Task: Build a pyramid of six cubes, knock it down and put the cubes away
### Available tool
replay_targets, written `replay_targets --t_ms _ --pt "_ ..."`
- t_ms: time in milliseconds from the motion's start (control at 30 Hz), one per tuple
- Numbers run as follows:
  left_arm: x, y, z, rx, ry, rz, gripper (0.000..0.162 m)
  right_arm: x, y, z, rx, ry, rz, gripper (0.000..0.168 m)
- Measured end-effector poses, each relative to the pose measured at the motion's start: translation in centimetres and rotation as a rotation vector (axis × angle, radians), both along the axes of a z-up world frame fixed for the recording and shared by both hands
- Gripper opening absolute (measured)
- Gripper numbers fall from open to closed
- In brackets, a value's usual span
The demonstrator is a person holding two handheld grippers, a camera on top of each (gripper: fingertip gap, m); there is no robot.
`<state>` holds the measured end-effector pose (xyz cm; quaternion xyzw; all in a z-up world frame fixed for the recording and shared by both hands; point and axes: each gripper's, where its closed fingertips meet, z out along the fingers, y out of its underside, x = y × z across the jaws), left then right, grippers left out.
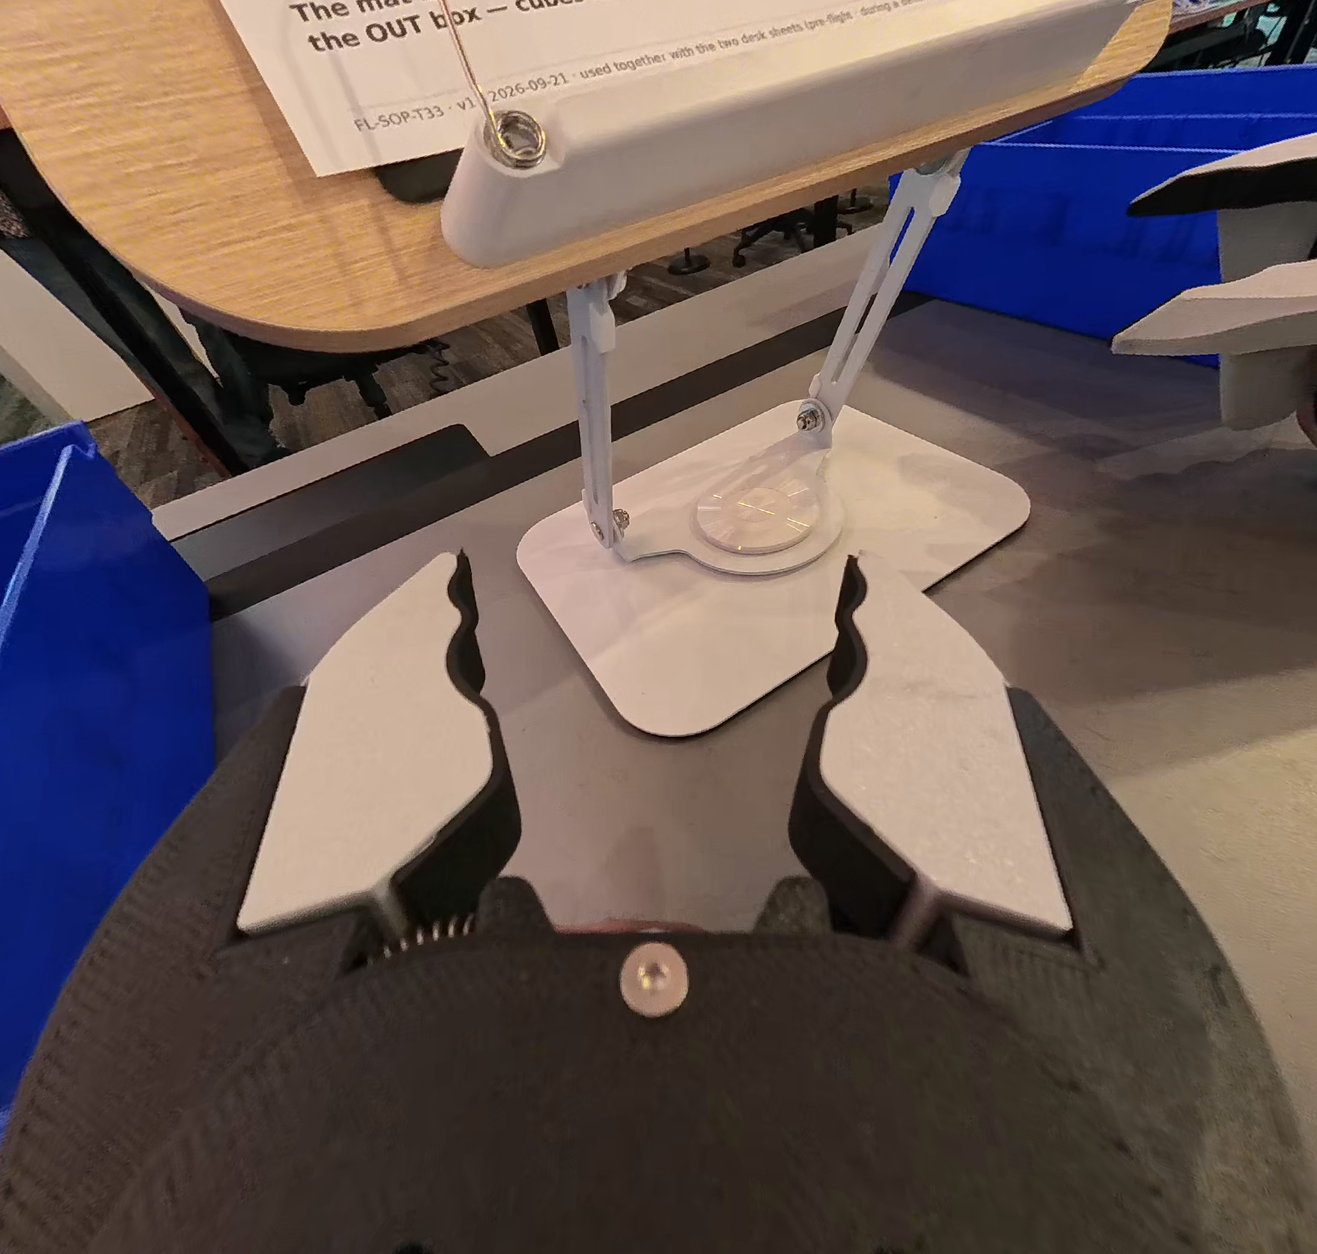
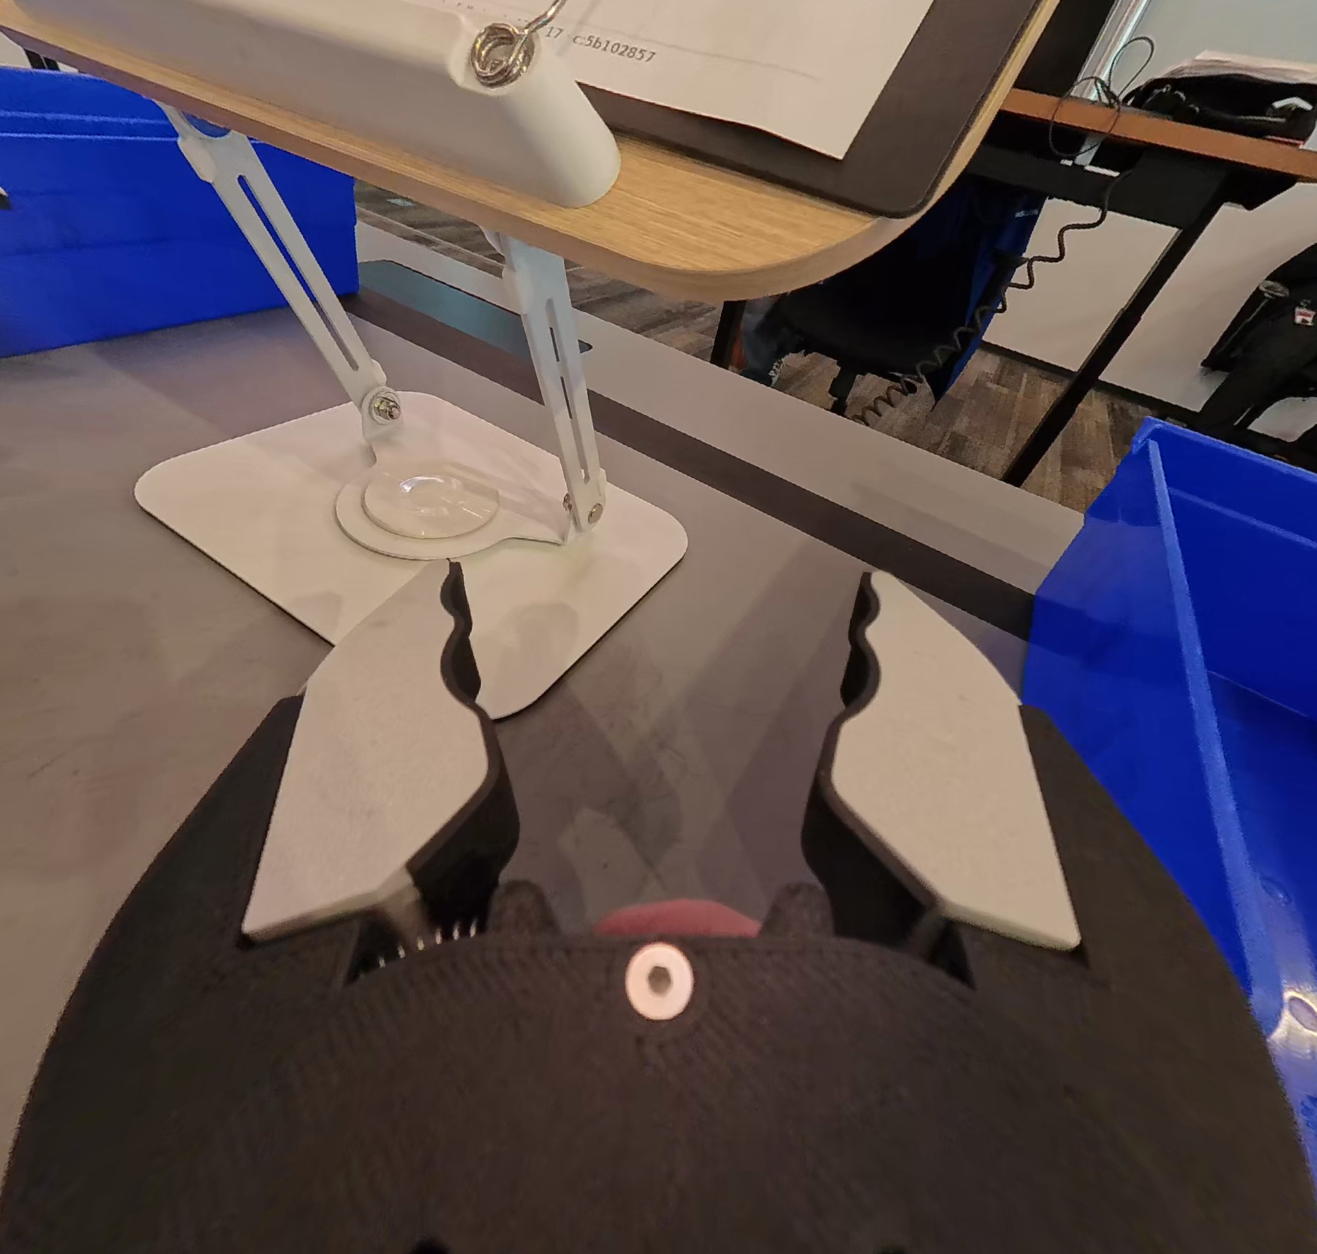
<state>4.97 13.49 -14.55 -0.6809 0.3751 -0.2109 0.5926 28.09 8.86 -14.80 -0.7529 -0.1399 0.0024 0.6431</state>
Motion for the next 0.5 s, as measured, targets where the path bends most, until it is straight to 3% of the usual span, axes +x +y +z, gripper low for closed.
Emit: replay_targets --t_ms 500 --pt "0.02 -0.21 0.82 0.031 -0.011 -0.001 0.095 -0.13 -0.06 0.02 0.001 0.006 0.006 0.102"
